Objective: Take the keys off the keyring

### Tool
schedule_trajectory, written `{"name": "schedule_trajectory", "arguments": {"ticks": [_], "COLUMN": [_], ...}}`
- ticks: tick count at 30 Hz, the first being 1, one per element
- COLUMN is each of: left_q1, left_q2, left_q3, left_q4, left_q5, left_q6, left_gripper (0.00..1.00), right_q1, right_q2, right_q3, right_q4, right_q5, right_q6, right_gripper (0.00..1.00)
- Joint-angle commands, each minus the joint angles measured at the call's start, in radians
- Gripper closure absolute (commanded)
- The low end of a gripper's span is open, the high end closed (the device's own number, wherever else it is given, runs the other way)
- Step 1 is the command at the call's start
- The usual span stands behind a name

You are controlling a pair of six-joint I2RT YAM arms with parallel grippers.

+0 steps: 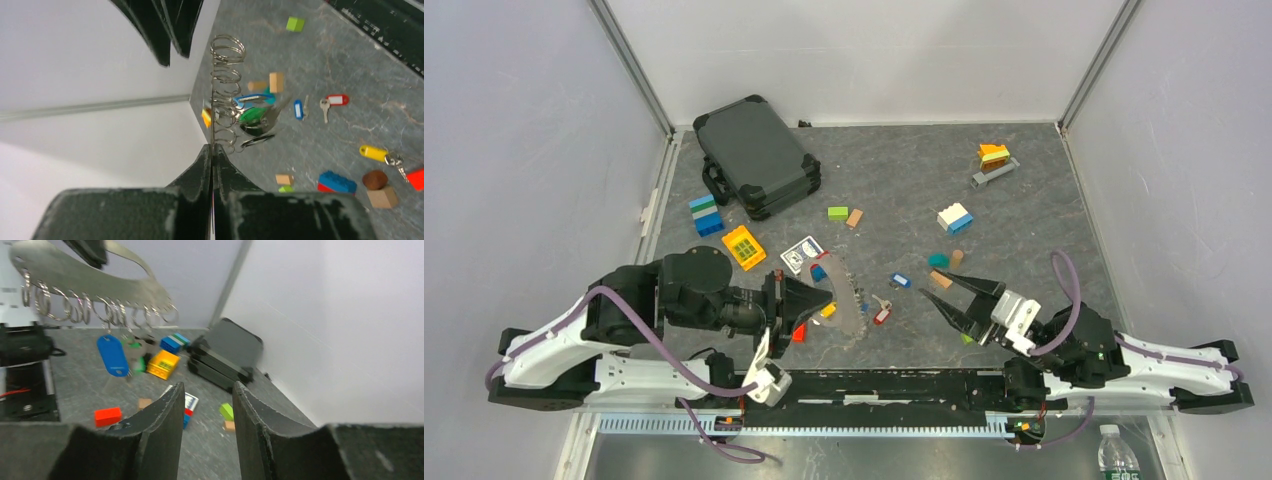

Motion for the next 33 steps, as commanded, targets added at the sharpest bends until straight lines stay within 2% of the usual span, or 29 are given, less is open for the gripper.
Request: {"name": "schedule_trajectory", "arguments": {"ticks": [1,5,12,16,20,23,33], "left_q1": [-0.004,-0.004,-0.004,-0.004,-0.004,-0.003,-0.004], "left_q2": [0.000,-0.004,-0.039,-0.076,-0.092,-0.092,-0.094], "left_q3": [0.046,0.050,0.057,0.053,0.043,0.038,0.028], "left_q4": [0.061,0.061,0.061,0.062,0.062,0.062,0.061], "left_q5": [0.235,0.337,0.488,0.559,0.562,0.557,0.573], "left_q6": [0.125,0.155,0.174,0.182,0.186,0.191,0.212], "left_gripper": [0.98,0.98,0.98,0.98,0.98,0.98,0.98], "right_q1": [0.001,0.001,0.002,0.002,0.002,0.002,0.002], "right_q2": [0.056,0.113,0.130,0.125,0.154,0.199,0.272], "right_q3": [0.085,0.110,0.089,0.084,0.076,0.073,-0.002], "right_q4": [-0.050,-0.072,-0.005,0.050,0.122,0.173,0.419], "right_q5": [-0.272,-0.346,-0.314,-0.411,-0.538,-0.569,-0.545], "right_q6": [0.011,0.021,0.054,0.104,0.186,0.233,0.316], "right_gripper": [0.55,0.56,0.66,0.65,0.59,0.57,0.68]}}
